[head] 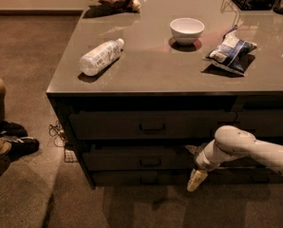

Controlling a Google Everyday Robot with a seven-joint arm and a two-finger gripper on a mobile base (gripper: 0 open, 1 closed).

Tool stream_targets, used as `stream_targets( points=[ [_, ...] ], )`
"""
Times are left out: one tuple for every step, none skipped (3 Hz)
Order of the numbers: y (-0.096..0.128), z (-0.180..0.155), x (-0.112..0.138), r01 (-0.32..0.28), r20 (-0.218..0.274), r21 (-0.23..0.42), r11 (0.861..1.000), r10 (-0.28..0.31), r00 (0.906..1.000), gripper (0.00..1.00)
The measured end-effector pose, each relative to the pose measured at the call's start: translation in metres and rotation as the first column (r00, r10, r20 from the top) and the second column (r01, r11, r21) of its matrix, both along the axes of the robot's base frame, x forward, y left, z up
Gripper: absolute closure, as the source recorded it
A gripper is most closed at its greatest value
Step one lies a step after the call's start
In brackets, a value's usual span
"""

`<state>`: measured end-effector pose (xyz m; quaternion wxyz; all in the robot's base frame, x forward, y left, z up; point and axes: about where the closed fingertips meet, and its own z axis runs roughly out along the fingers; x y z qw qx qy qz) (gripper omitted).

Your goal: Open middle drawer

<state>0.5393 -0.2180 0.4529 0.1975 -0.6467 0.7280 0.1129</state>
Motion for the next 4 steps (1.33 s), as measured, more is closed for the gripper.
stream_targets(
  points=[
    [0.000, -0.003, 0.002, -0.016, 0.011, 0.002, 1.000, 0.016, 0.9998, 0.00],
    [0.000, -0.010, 0.011, -0.043, 0.020, -0.017, 0.999, 0.043, 0.9989, 0.00],
    [0.000, -0.016, 0.020, -0.066, 0.028, -0.028, 0.997, 0.066, 0.9974, 0.00],
    [0.001, -0.025, 0.026, -0.081, 0.024, -0.027, 0.996, 0.081, 0.9964, 0.00]
  ],
)
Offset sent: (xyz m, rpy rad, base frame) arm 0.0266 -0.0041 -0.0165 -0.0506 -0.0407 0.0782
